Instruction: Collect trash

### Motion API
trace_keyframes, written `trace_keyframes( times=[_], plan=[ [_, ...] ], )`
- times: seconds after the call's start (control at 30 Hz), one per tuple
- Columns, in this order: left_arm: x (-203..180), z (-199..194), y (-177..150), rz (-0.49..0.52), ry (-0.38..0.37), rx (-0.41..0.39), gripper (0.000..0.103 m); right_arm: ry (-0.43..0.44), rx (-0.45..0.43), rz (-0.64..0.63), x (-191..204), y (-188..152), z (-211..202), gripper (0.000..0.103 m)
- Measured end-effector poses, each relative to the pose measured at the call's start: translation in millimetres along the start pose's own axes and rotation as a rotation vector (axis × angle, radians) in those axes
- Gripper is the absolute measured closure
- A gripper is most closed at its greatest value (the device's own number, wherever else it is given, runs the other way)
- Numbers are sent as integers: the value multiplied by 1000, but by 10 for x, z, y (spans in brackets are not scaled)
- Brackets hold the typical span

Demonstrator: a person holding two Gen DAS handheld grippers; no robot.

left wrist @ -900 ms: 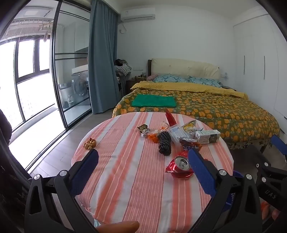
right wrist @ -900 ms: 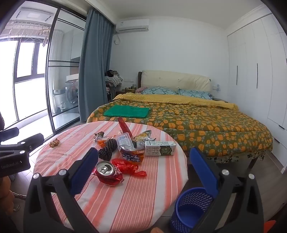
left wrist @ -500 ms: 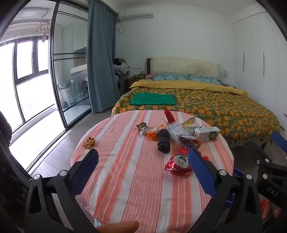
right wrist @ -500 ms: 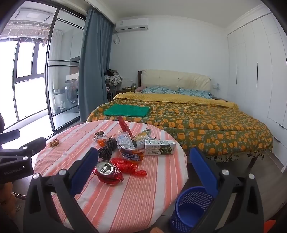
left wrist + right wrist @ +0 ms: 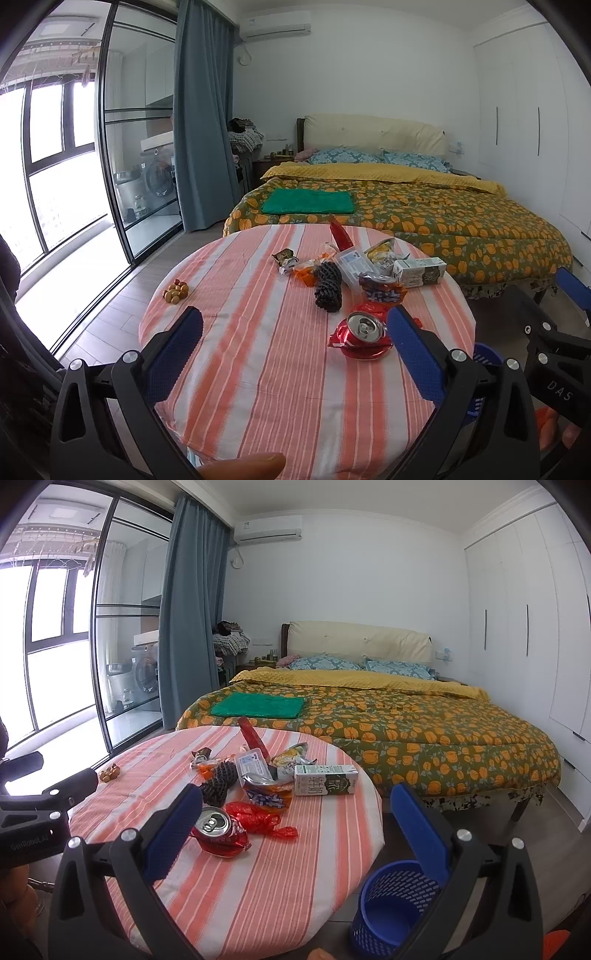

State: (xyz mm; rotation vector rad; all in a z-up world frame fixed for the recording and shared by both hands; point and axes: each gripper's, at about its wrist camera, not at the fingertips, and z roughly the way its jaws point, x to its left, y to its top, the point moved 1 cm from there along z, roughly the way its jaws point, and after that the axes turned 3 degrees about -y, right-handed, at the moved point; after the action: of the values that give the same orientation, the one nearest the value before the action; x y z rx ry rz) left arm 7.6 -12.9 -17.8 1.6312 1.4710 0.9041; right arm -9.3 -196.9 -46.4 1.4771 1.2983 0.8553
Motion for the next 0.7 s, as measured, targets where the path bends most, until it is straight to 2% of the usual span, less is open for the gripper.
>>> trace_keyframes(
  times=[0.7],
  plan=[
    [-42,-13,23,2,0,-2,4,3,-7,1,-11,8,-29,5]
  ],
)
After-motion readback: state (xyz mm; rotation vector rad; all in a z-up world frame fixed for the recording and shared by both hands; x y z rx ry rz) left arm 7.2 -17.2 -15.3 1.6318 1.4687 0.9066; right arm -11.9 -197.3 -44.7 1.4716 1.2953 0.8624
